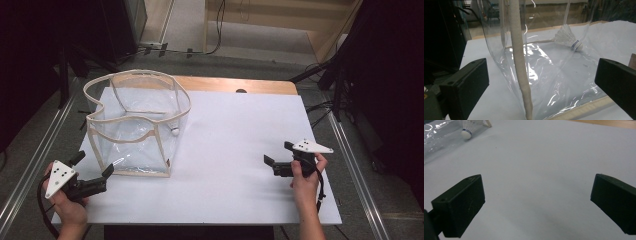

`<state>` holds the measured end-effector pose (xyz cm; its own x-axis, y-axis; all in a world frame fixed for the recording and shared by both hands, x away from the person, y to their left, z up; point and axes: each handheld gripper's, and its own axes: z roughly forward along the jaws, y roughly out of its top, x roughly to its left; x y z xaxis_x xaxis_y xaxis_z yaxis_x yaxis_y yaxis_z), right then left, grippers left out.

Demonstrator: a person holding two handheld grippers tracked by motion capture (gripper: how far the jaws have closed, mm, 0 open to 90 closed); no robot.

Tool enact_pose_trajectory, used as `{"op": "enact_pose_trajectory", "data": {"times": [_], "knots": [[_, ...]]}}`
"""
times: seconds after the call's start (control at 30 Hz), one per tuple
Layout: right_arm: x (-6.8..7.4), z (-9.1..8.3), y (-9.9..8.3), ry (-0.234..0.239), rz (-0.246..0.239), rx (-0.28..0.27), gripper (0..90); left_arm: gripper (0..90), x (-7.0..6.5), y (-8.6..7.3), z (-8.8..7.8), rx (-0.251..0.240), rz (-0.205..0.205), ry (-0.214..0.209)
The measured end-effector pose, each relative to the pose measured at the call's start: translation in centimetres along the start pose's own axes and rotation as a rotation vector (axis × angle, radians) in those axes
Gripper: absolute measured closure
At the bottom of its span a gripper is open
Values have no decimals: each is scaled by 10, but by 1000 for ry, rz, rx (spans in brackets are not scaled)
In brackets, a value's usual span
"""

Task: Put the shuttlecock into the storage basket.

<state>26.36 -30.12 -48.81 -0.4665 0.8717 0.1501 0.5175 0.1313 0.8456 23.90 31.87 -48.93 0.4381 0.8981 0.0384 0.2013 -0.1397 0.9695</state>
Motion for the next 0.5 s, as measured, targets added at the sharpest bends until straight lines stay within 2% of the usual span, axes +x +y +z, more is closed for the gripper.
{"op": "enact_pose_trajectory", "data": {"times": [0.5], "knots": [[-14, -16, -16, -35, 27, -10, 0, 0, 0, 0, 0, 0, 0, -1]]}}
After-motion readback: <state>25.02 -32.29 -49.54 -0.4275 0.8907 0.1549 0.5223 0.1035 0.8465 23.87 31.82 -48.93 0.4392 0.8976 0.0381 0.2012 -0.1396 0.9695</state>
